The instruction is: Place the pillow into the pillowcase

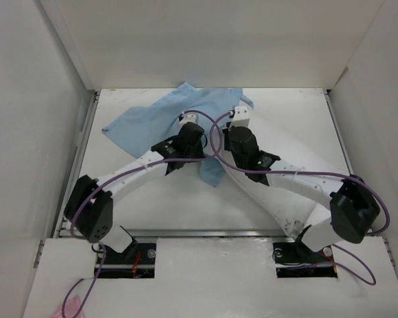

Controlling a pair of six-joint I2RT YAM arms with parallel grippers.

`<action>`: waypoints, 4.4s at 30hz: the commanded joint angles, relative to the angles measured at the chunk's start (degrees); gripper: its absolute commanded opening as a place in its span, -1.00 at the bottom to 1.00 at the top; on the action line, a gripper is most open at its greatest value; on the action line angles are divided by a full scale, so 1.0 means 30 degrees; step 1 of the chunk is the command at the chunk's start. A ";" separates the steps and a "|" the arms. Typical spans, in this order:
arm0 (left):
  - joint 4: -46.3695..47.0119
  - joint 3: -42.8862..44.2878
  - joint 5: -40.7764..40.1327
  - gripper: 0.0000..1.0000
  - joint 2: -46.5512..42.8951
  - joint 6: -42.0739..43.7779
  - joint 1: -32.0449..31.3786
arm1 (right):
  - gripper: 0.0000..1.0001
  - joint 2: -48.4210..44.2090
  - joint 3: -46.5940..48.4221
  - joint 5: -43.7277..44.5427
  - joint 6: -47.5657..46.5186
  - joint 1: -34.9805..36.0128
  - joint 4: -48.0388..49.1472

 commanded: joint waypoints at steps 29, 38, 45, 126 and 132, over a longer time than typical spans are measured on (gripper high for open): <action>-0.4306 0.1964 0.5404 1.00 -0.5103 0.1347 -0.7135 | 0.49 -0.3745 -0.1333 -0.5122 0.6998 0.0098 -0.1603; -0.7239 0.6186 -0.1193 1.00 -0.6572 0.1523 -0.6083 | 1.00 -0.7881 -0.0968 -0.2337 0.6295 0.0098 -0.6923; -0.7503 0.7974 -0.3687 1.00 -0.4117 0.2607 -0.3887 | 1.00 -0.7093 0.1113 -0.1271 0.6645 -0.1654 -0.9571; -0.2613 1.8845 0.1499 -1.00 0.4707 0.9492 -0.2594 | 1.00 -0.8003 -0.0030 -0.8889 -0.4804 -0.5732 -0.7635; -0.2613 1.9050 0.1499 -1.00 0.4707 0.9492 -0.2418 | 0.96 -0.3382 0.1259 -1.1673 -0.5717 -0.6347 -0.6935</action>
